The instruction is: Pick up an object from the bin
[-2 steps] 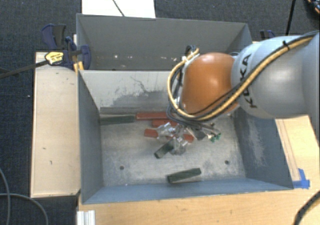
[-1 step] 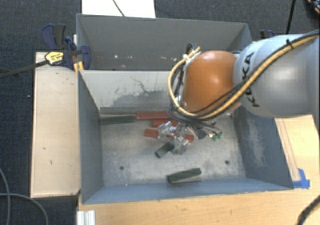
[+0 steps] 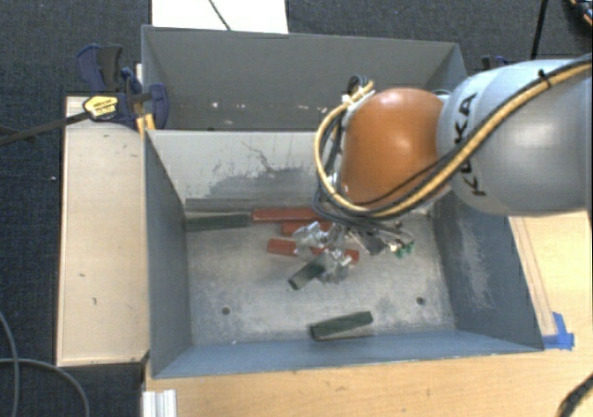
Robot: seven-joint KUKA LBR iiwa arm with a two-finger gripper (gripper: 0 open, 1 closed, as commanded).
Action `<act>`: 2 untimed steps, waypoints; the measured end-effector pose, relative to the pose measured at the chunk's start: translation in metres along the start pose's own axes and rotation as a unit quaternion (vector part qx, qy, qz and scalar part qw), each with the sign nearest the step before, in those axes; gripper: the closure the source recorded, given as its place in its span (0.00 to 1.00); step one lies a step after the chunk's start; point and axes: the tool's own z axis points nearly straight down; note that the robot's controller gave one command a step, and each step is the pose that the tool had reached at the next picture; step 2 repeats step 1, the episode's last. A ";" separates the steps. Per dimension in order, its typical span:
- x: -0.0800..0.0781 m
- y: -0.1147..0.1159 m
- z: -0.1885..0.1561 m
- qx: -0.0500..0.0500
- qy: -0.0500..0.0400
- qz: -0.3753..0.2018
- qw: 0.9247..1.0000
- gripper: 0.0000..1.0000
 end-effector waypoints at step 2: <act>-0.001 0.000 -0.005 0.001 -0.001 0.000 1.000 1.00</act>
Offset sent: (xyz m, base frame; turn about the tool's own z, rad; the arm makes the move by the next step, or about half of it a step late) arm 0.0000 0.0002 0.0116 0.0000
